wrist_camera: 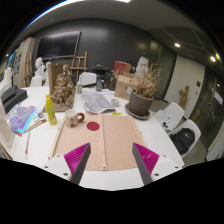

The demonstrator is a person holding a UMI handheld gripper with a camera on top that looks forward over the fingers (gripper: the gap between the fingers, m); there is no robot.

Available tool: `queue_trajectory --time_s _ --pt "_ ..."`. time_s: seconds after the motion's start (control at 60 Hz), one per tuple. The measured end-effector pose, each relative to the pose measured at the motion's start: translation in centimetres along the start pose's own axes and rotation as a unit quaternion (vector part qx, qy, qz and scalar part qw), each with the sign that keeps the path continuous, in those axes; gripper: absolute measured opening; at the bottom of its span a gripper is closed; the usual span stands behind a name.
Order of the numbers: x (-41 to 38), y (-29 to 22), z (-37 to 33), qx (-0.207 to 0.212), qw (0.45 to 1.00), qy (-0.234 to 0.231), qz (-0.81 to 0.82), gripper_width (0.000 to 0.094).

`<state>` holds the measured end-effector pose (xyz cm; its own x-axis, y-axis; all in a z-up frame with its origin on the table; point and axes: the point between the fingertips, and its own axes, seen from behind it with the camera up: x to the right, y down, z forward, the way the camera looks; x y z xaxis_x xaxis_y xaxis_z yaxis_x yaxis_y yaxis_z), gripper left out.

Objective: Pour water

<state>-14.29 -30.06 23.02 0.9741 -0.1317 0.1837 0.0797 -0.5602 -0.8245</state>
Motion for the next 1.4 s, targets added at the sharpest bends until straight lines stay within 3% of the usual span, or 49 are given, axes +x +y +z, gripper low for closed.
queue_trajectory --time_s 0.117,0.167,0.533,0.85,1.1,1.183,1.333,1.4 --pt "-1.4 0.1 -0.3 -0.004 1.0 -0.013 -0.008 0.0861" --pt "-7.3 -0.6 -0.5 -0.007 1.0 -0.016 -0.006 0.0859" --pt "-29.1 -2.5 3.1 0.007 0.995 -0.096 -0.002 0.0859" --pt "-38.4 -6.7 15.7 0.074 0.99 -0.123 -0.006 0.0857" --pt "-41.8 -7.6 26.8 0.069 0.989 -0.129 0.038 0.0852" --pt "-42.5 -7.9 29.0 0.071 0.988 -0.129 0.051 0.0794" --pt "-42.9 -8.5 31.3 0.082 0.987 -0.128 0.055 0.0491" --pt "-43.0 -8.6 31.3 0.09 0.986 -0.132 0.053 0.0455"
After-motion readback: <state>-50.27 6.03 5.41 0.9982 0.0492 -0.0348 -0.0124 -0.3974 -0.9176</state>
